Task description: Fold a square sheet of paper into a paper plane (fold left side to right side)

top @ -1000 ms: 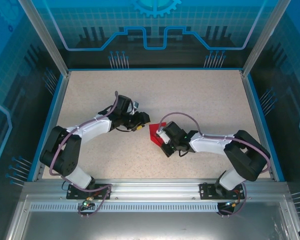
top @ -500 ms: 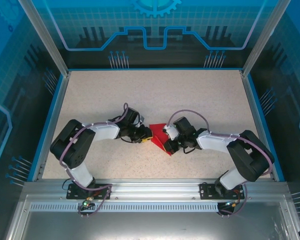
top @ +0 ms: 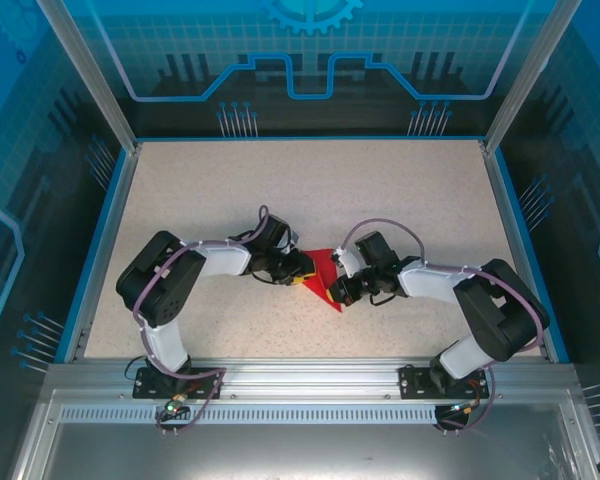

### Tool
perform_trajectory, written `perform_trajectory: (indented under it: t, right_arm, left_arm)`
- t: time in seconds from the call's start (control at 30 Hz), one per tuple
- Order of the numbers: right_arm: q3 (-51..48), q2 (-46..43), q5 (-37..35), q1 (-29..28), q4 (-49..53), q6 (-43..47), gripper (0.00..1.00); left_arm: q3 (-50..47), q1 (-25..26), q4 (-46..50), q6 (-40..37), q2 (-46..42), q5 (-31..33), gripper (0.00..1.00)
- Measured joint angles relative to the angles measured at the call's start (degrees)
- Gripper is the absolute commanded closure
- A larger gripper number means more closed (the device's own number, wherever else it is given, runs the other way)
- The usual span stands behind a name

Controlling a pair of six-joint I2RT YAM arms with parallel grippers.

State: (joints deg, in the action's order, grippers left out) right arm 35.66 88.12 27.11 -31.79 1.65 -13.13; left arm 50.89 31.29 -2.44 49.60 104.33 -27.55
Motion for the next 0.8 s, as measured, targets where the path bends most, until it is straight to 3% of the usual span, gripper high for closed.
perform_trajectory:
  t: [0.57, 0.8]
  right_arm:
    - [-0.5, 1.6, 1.9, 1.2, -0.7, -0.8, 1.0]
    - [-0.5, 1.6, 2.3, 1.5, -0.8, -1.0, 0.93]
  left_arm:
    - [2.3, 0.2, 0.2, 0.0, 2.4, -0.2, 0.66]
    - [2.3, 0.2, 0.2, 0.0, 2.4, -0.2, 0.66]
